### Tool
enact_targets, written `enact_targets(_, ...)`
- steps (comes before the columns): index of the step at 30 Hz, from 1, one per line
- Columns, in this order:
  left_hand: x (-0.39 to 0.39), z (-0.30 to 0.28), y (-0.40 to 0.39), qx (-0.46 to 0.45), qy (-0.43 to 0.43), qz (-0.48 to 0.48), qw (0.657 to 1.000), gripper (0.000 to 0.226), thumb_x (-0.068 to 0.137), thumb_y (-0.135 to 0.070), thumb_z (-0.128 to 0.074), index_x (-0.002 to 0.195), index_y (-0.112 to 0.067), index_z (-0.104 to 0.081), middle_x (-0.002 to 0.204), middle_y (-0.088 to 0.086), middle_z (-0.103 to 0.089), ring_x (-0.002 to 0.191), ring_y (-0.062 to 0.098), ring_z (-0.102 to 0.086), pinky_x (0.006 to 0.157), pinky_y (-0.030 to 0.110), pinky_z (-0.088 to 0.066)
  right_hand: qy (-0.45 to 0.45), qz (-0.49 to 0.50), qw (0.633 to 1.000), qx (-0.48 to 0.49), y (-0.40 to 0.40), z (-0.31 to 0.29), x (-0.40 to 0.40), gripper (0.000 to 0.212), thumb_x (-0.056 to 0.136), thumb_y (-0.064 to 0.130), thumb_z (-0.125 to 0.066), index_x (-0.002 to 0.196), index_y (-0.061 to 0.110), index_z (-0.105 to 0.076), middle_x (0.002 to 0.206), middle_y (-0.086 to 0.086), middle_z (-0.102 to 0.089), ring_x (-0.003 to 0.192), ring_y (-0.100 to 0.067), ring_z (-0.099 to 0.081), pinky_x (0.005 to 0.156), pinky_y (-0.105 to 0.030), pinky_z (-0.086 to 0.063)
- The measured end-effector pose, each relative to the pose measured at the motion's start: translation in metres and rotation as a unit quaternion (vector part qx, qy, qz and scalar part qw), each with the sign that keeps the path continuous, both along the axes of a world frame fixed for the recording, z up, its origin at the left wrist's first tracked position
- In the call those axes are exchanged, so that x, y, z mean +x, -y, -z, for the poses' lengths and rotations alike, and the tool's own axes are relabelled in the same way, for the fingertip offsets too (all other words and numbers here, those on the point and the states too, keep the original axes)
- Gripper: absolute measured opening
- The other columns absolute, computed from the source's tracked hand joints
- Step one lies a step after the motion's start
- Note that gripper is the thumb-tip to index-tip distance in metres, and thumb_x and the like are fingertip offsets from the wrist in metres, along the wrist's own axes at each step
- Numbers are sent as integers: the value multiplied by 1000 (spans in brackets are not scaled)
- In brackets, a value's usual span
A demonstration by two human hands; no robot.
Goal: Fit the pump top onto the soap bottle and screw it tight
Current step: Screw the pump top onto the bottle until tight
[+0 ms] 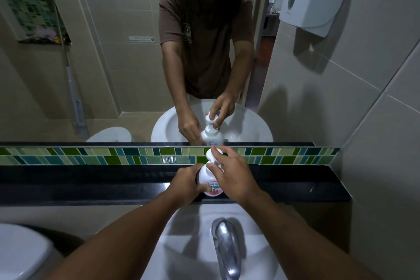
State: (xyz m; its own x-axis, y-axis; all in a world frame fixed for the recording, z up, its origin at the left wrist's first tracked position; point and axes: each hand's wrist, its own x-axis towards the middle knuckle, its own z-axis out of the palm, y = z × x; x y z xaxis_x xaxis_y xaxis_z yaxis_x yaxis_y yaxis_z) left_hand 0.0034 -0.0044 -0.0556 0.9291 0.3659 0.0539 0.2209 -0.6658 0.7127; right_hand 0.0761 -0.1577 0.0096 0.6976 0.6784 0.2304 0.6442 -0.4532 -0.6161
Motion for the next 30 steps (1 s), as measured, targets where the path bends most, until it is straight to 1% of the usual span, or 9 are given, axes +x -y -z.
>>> enact_targets(2, 0, 0, 0, 1, -3, -2, 1000, 64, 69, -27, -94, 127, -22, -67, 117, 0, -76, 103, 19, -70, 94, 36, -57, 4, 13, 1000, 2, -3, 2, -3, 50, 98, 24, -64, 146, 12, -53, 151, -8, -51, 135, -27, -50, 113, -35, -39)
enact_targets(5, -1, 1, -1, 0, -5, -2, 1000, 65, 69, -29, -94, 127, -23, -66, 115, -1, -76, 102, 18, -71, 93, 40, -58, 3, 28, 1000, 7, -5, 3, -7, 50, 99, 24, -64, 146, 13, -52, 152, -8, -50, 135, -27, -49, 112, -36, -40)
enact_targets(8, 0, 1, -1, -1, -4, 1, 1000, 65, 69, -29, -94, 128, -22, -66, 117, 0, -76, 103, 18, -71, 95, 39, -57, -5, 25, 1000, 15, -4, 4, -7, 50, 98, 24, -65, 145, 13, -53, 151, -8, -51, 136, -27, -50, 112, -37, -40)
enact_targets(12, 1, 2, -3, -1, 0, 7, 1000, 64, 69, -25, -94, 127, -20, -67, 116, 1, -76, 104, 18, -70, 95, 37, -56, -13, 14, 1000, 12, -2, 2, -2, 51, 97, 25, -66, 145, 11, -54, 151, -8, -51, 136, -25, -49, 113, -31, -38)
enact_targets(19, 2, 2, -5, -9, -2, 10, 1000, 63, 70, -22, -93, 127, -19, -67, 118, 3, -76, 105, 18, -70, 95, 33, -55, -27, -14, 999, 28, 2, 0, 3, 49, 97, 21, -66, 144, 13, -55, 151, -6, -51, 135, -22, -50, 114, -34, -40)
enact_targets(24, 1, 2, -5, -2, -4, 12, 1000, 62, 71, -24, -92, 127, -19, -66, 120, 3, -75, 108, 21, -70, 97, 40, -55, -23, -41, 999, 27, 7, -1, 9, 48, 96, 21, -67, 143, 12, -57, 148, -7, -54, 133, -22, -52, 114, -33, -40)
enact_targets(28, 1, 2, -5, 0, -1, 12, 1000, 63, 70, -24, -92, 127, -17, -66, 119, 4, -76, 107, 23, -70, 96, 40, -55, -38, -53, 997, 27, 8, -1, 11, 49, 96, 22, -67, 143, 14, -56, 149, -6, -53, 134, -21, -53, 114, -40, -42)
enact_targets(30, 1, 2, -5, 0, -1, 12, 1000, 63, 70, -24, -92, 127, -17, -67, 118, 4, -76, 106, 23, -70, 96, 39, -56, -40, -56, 997, 26, 8, -2, 12, 49, 96, 23, -67, 144, 14, -55, 150, -5, -52, 134, -20, -52, 114, -41, -42)
